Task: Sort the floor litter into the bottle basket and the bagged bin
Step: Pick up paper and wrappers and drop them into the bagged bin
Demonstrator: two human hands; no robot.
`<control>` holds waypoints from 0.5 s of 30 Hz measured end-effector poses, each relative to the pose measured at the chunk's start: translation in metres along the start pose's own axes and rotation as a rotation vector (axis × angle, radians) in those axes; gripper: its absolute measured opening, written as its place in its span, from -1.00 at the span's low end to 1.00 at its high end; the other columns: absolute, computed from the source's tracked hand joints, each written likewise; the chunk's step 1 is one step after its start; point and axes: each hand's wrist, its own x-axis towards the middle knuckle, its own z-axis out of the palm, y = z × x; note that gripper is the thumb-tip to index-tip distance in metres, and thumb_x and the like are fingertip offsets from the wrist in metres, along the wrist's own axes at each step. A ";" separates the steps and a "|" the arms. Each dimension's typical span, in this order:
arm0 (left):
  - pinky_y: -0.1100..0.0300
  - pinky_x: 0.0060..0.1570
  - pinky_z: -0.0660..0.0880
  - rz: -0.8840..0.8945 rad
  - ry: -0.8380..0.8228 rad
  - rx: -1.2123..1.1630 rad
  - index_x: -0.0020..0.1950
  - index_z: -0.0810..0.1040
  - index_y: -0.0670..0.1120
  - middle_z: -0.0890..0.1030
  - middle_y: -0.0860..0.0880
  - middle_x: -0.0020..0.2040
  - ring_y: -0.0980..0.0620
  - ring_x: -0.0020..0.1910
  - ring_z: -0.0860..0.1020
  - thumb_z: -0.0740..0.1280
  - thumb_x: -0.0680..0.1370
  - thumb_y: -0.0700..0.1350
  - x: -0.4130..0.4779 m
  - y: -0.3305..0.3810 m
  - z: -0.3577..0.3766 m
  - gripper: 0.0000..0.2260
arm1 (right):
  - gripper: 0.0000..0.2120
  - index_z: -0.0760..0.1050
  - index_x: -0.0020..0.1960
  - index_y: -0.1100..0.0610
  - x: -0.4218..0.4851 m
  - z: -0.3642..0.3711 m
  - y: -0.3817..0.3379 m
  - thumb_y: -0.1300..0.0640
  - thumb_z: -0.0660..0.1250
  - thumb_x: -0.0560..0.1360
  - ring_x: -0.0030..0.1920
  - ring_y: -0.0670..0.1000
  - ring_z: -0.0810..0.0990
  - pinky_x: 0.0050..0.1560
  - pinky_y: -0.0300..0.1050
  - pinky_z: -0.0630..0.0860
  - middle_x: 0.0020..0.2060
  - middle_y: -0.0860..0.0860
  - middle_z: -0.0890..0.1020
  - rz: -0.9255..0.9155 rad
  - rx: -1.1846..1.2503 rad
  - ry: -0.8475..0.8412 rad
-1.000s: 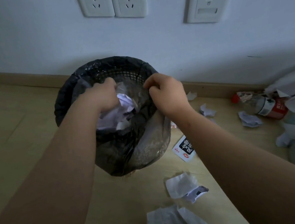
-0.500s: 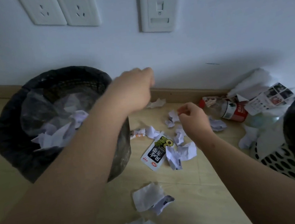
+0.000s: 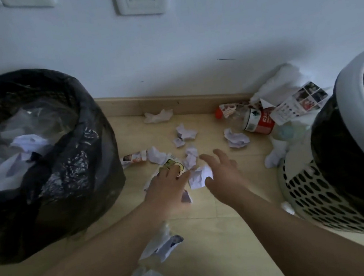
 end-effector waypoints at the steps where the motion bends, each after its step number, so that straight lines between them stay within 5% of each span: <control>1: 0.06 -0.24 0.47 0.031 0.028 0.056 0.20 0.51 -0.05 0.51 -0.12 0.07 -0.20 -0.03 0.54 0.45 0.22 -0.01 -0.002 -0.004 0.003 -0.45 | -0.40 0.11 0.48 -0.15 0.000 0.005 -0.002 0.20 0.19 0.51 0.44 0.11 0.16 0.36 -0.02 0.22 0.53 -0.05 0.00 -0.036 -0.048 -0.034; 3: 0.16 -0.51 0.42 0.006 0.111 0.105 -0.09 0.60 -0.09 0.56 -0.09 -0.21 -0.12 -0.34 0.55 0.51 -0.03 -0.02 -0.003 -0.014 0.012 -0.48 | -0.37 0.06 0.48 -0.19 -0.002 0.015 -0.004 0.16 0.22 0.52 0.45 0.11 0.15 0.34 -0.01 0.24 0.53 -0.08 -0.03 -0.070 -0.128 -0.096; 5: 0.19 -0.55 0.40 0.005 0.125 0.056 -0.21 0.59 -0.10 0.55 -0.08 -0.31 -0.10 -0.41 0.51 0.51 -0.06 -0.07 -0.004 -0.019 0.021 -0.55 | -0.43 0.13 0.46 -0.18 -0.005 0.030 0.000 0.11 0.22 0.53 0.42 0.09 0.19 0.31 -0.04 0.26 0.51 -0.06 0.05 -0.074 -0.196 -0.101; 8: 0.18 -0.57 0.43 0.050 0.138 0.062 -0.29 0.55 -0.08 0.52 -0.05 -0.34 -0.08 -0.42 0.48 0.43 0.02 -0.07 -0.006 -0.020 0.027 -0.70 | -0.69 0.43 0.26 -0.03 -0.008 0.041 0.008 0.05 0.26 0.52 0.31 0.11 0.33 0.18 -0.05 0.33 0.33 -0.02 0.36 -0.098 -0.228 -0.017; 10: 0.20 -0.59 0.41 0.095 0.153 0.022 -0.34 0.52 -0.09 0.49 -0.05 -0.37 -0.07 -0.44 0.47 0.37 0.09 -0.09 -0.005 -0.021 0.028 -0.81 | -0.77 0.58 -0.03 0.09 -0.006 0.042 0.008 0.11 0.49 0.33 0.03 0.18 0.53 -0.12 -0.01 0.48 0.03 0.06 0.56 -0.144 -0.232 0.078; 13: 0.22 -0.59 0.32 0.128 0.171 -0.072 -0.38 0.47 -0.12 0.46 -0.06 -0.41 -0.05 -0.46 0.49 0.20 0.28 -0.13 -0.002 -0.019 0.029 -0.89 | -0.61 0.50 -0.39 0.13 0.000 0.047 0.017 0.21 0.66 -0.09 -0.47 0.10 0.51 -0.59 -0.18 0.35 -0.41 0.05 0.53 -0.146 -0.215 0.106; 15: 0.18 -0.47 0.27 0.103 0.160 -0.165 -0.28 0.45 -0.14 0.50 -0.10 -0.32 -0.07 -0.36 0.49 0.10 0.39 -0.18 -0.001 -0.014 0.026 -0.84 | -0.65 0.49 -0.34 0.18 0.000 0.048 0.018 0.20 0.64 0.06 -0.48 0.09 0.47 -0.53 -0.16 0.27 -0.43 0.09 0.52 -0.185 -0.227 0.168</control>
